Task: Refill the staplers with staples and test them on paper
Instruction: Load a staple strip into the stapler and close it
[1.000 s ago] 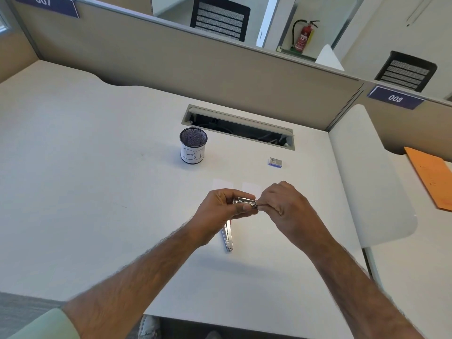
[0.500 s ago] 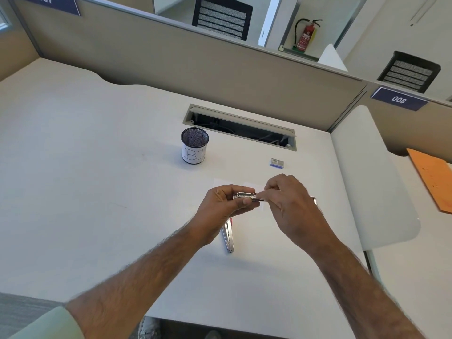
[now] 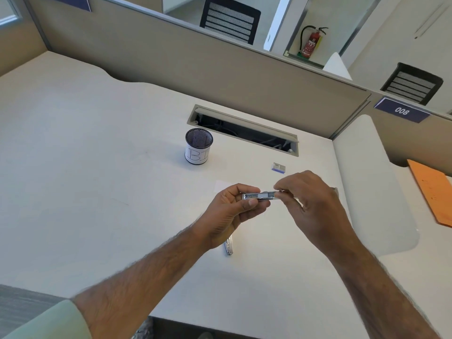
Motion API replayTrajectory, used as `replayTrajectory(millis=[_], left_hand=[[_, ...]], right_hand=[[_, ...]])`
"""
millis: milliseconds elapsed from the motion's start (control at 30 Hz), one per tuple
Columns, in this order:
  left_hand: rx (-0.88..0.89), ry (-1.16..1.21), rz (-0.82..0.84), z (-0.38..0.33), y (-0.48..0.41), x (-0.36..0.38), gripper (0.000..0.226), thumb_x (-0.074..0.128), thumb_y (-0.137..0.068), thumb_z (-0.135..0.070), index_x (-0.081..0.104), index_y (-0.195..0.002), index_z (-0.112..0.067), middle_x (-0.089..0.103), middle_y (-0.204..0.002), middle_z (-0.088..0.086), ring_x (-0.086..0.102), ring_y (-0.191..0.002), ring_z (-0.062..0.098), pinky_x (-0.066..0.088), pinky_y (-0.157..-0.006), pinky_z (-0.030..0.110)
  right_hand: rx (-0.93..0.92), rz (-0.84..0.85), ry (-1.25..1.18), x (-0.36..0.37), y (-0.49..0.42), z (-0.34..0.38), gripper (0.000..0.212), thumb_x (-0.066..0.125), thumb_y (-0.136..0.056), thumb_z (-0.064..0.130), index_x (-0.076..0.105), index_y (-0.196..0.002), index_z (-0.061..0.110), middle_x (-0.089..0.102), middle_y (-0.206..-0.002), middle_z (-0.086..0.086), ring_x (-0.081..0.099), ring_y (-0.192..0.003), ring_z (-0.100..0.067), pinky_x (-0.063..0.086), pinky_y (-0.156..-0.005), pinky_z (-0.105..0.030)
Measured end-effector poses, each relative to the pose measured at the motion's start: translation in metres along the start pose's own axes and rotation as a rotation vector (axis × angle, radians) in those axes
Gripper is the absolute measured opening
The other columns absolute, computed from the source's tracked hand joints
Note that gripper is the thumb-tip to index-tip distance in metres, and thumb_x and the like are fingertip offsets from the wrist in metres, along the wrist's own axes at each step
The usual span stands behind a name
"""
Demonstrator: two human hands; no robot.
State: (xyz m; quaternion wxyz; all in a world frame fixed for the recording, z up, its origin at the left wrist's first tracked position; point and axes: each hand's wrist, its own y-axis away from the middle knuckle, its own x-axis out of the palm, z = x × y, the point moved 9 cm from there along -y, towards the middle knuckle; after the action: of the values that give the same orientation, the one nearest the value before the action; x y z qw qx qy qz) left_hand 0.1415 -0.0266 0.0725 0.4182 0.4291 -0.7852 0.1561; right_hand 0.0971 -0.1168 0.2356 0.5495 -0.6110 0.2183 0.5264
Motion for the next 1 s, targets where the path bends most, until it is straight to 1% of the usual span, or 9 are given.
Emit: replayTrajectory(millis=[67,200,300,467,633,700,767,900,1000], left_hand=[[0.008,0.004,0.004,-0.001,0.0,0.002,0.02,0.058,-0.095,0.011,0.067,-0.106,-0.004,0.076,-0.105,0.021,0.078,-0.094,0.027,0.06,-0.089,0.032],[0.021,-0.003,0.021,-0.004,0.002,0.004,0.019,0.061,-0.094,0.009,0.068,-0.106,-0.004,0.076,-0.104,0.021,0.077,-0.094,0.028,0.06,-0.09,0.033],[0.035,-0.036,0.027,-0.01,0.002,0.004,0.02,0.061,-0.094,0.01,0.069,-0.105,-0.005,0.076,-0.106,0.022,0.077,-0.096,0.029,0.059,-0.09,0.033],[0.062,-0.152,0.011,-0.019,0.003,0.005,0.02,0.066,-0.093,0.005,0.075,-0.099,-0.011,0.076,-0.105,0.023,0.077,-0.097,0.032,0.06,-0.089,0.035],[0.08,-0.272,0.023,-0.025,0.004,0.013,0.014,0.071,-0.091,0.0,0.074,-0.102,-0.008,0.077,-0.102,0.023,0.077,-0.097,0.035,0.06,-0.09,0.036],[0.085,-0.303,0.027,-0.028,0.004,0.015,0.014,0.071,-0.092,0.0,0.072,-0.104,-0.006,0.078,-0.102,0.022,0.077,-0.096,0.034,0.06,-0.089,0.035],[0.085,-0.32,0.027,-0.03,0.005,0.015,0.013,0.071,-0.092,-0.001,0.072,-0.103,-0.006,0.078,-0.102,0.022,0.077,-0.097,0.035,0.06,-0.089,0.036],[0.085,-0.33,0.009,-0.035,0.006,0.01,0.013,0.07,-0.092,0.0,0.074,-0.103,-0.008,0.077,-0.103,0.023,0.076,-0.098,0.038,0.06,-0.089,0.037],[0.074,-0.307,-0.014,-0.037,0.007,0.005,0.016,0.071,-0.091,0.0,0.076,-0.101,-0.012,0.078,-0.102,0.024,0.078,-0.095,0.035,0.061,-0.085,0.035]], right_hand=[[-0.052,0.005,0.01,-0.002,0.0,0.003,0.013,0.078,-0.081,-0.002,0.072,-0.09,0.006,0.071,-0.083,-0.005,0.063,-0.075,-0.027,0.034,-0.073,-0.014],[0.005,-0.028,-0.085,-0.006,0.005,-0.008,0.01,0.074,-0.087,0.003,0.07,-0.095,0.008,0.069,-0.086,-0.002,0.062,-0.078,-0.027,0.052,-0.07,-0.037],[0.018,-0.039,-0.103,-0.003,0.008,-0.013,0.006,0.072,-0.09,0.007,0.069,-0.093,0.01,0.069,-0.087,-0.002,0.063,-0.079,-0.027,0.053,-0.065,-0.046],[0.015,0.015,-0.117,0.012,0.007,-0.012,0.009,0.075,-0.087,0.002,0.07,-0.09,0.009,0.069,-0.087,-0.001,0.061,-0.08,-0.026,0.052,-0.07,-0.041],[-0.043,0.115,-0.138,0.029,0.007,-0.004,0.008,0.064,-0.095,0.01,0.072,-0.096,0.009,0.07,-0.093,-0.002,0.059,-0.087,-0.025,0.049,-0.079,-0.038],[-0.065,0.134,-0.135,0.03,0.008,-0.002,0.019,0.057,-0.097,0.018,0.073,-0.102,0.01,0.07,-0.097,-0.002,0.059,-0.09,-0.025,0.051,-0.079,-0.039],[-0.066,0.151,-0.131,0.03,0.01,-0.004,0.02,0.058,-0.098,0.014,0.073,-0.112,0.013,0.07,-0.101,0.0,0.058,-0.093,-0.024,0.052,-0.078,-0.039],[-0.026,0.242,-0.123,0.032,0.019,-0.01,0.043,0.063,-0.095,0.008,0.063,-0.135,0.023,0.068,-0.108,0.005,0.057,-0.097,-0.019,0.054,-0.079,-0.038],[0.083,0.19,-0.078,0.016,0.031,-0.036,0.048,0.071,-0.091,0.017,0.061,-0.137,0.027,0.066,-0.098,0.008,0.06,-0.089,-0.017,0.053,-0.079,-0.035]])
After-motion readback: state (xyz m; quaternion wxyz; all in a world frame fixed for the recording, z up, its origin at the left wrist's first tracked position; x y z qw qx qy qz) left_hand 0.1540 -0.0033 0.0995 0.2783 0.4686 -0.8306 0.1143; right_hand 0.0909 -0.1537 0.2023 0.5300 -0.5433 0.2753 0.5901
